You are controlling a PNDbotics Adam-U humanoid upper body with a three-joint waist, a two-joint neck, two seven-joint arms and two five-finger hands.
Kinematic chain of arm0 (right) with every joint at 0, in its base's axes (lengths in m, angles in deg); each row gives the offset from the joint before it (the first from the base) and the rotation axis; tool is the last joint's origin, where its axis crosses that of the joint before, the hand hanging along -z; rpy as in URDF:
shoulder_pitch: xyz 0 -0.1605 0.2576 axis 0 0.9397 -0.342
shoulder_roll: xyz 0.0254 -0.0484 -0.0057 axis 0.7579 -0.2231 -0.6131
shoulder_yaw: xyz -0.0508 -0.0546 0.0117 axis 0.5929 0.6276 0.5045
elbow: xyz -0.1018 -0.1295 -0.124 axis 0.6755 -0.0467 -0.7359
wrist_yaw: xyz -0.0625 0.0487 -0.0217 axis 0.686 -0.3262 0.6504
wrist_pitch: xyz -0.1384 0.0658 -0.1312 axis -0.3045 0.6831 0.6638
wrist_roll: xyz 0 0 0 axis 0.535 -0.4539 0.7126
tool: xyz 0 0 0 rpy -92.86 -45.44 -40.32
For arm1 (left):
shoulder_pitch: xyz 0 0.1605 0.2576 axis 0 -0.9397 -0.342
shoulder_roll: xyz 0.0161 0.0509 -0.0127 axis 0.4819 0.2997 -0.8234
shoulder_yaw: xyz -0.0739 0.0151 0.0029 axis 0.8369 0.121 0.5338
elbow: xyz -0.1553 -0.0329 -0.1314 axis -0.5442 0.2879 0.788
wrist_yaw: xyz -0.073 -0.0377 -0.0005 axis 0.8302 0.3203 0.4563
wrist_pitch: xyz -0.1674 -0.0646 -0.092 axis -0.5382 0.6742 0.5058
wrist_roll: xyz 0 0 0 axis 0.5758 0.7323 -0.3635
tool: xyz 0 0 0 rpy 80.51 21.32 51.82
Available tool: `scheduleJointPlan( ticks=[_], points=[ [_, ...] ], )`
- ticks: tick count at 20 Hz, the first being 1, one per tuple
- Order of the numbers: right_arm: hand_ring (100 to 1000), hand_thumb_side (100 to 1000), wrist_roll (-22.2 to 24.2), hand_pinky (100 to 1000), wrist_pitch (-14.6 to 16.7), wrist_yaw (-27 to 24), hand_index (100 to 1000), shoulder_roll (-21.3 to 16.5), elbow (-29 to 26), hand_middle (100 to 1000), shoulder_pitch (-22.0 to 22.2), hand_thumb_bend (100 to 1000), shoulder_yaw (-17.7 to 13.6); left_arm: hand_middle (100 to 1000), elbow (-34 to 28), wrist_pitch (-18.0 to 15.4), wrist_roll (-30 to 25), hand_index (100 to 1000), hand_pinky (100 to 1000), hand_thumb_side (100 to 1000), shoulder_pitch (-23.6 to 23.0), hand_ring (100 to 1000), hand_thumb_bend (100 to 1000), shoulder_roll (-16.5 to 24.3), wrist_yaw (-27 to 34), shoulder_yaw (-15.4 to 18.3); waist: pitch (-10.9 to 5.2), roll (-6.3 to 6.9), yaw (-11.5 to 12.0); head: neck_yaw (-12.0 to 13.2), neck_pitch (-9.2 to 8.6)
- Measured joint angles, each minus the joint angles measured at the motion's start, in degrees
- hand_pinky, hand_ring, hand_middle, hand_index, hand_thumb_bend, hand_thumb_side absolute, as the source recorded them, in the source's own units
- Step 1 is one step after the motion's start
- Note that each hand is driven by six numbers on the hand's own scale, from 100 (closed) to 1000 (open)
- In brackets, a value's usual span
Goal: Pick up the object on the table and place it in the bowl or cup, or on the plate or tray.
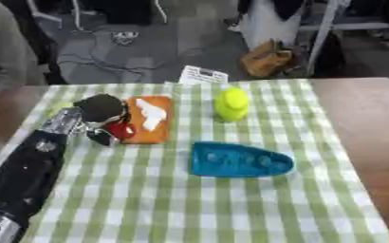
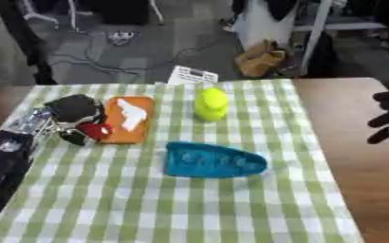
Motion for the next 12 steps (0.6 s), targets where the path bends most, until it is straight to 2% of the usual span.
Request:
scheduleJointPlan(
  ticks=[3,4,6,9,12],
  points=[
    [597,709,0.1,490,0.1,-0.1,697,0.0,0.0,734,0.0,100,0.0,312,3.8,4.6,7.9,450,577,100,0.8,380,215,-0.6,0.2,2.1,0.00,0.00,-0.3,0.2,-0.40],
    [597,709,0.1,490,0.1,-0.1,697,0.0,0.0,734,0.0,100,0.0,316,4.8,5.6,9.9,460,566,100,0.9,353,133,-0.7,0.6,2.3,0.00,0.00,-0.4,0.3,-0.54],
    [597,710,0.1,490,0.1,-0.2,697,0.0,0.0,735,-0.1,100,0.1,322,6.4,7.4,13.3,469,564,100,1.3,354,123,-0.8,2.2,3.2,0.00,0.00,-0.6,0.5,-0.69],
    [596,711,0.2,490,0.0,-0.2,697,0.0,0.0,735,-0.2,100,0.3,390,8.1,8.8,16.4,535,580,100,1.8,394,156,-0.8,5.0,3.6,0.00,0.00,-0.7,0.5,-1.12],
    [596,712,0.3,490,0.0,-0.2,697,0.0,0.0,734,-0.3,100,0.3,422,9.1,9.1,17.2,566,592,100,1.9,408,174,-0.8,6.1,3.5,0.00,0.00,-0.9,0.7,-1.16]
  ],
)
